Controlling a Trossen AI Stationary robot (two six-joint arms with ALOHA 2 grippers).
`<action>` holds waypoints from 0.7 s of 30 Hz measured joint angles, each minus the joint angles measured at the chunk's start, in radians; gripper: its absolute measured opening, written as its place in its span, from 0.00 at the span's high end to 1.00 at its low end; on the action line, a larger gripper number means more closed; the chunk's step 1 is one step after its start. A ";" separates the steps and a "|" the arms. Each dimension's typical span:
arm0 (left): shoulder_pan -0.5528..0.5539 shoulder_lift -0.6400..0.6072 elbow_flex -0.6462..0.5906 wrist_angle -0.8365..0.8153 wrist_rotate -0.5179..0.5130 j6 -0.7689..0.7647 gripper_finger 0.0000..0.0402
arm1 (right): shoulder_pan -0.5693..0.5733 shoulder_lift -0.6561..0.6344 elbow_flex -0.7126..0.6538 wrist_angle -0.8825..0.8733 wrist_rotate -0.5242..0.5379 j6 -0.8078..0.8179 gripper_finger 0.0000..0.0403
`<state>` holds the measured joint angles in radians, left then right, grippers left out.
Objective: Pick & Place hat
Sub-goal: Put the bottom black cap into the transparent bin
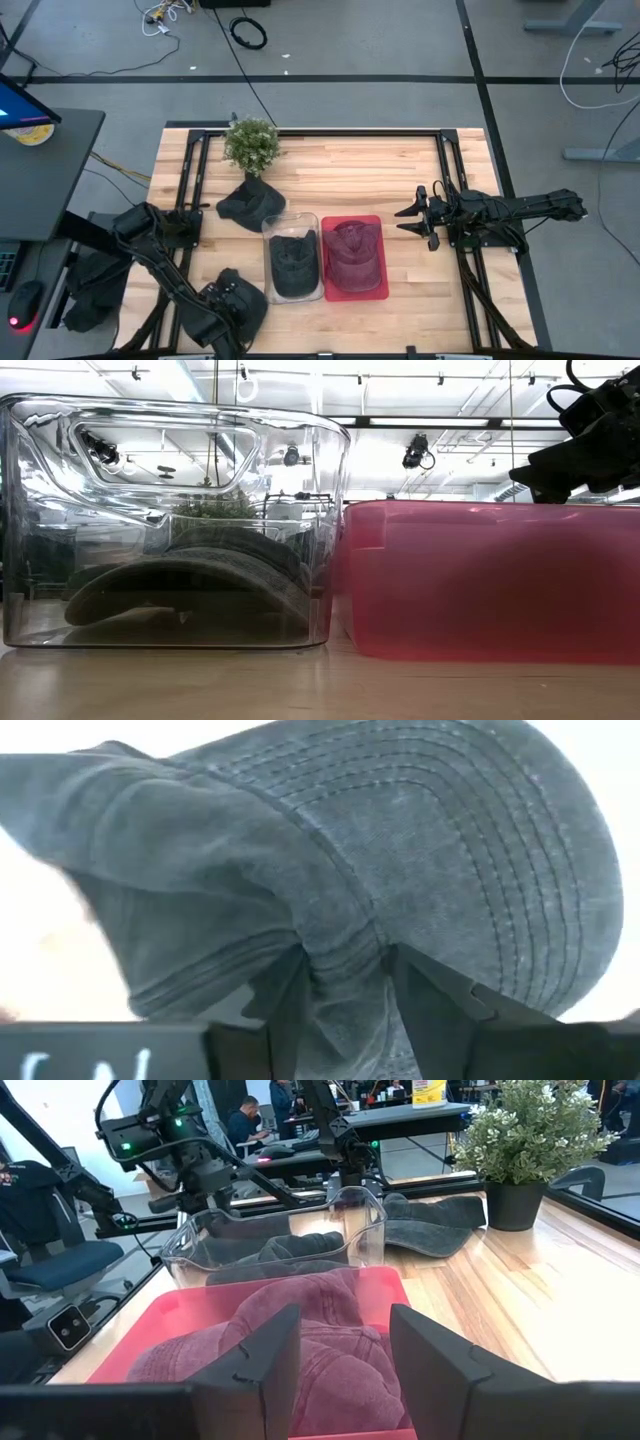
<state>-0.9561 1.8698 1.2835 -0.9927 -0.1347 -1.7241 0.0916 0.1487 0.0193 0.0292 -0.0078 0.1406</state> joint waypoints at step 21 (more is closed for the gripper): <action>-0.013 0.002 0.096 -0.034 0.028 0.224 0.98 | 0.000 0.000 0.000 0.000 0.000 0.000 0.60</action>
<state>-0.9686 1.8717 1.3794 -1.0269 -0.1069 -1.5005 0.0914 0.1486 0.0193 0.0292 -0.0078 0.1406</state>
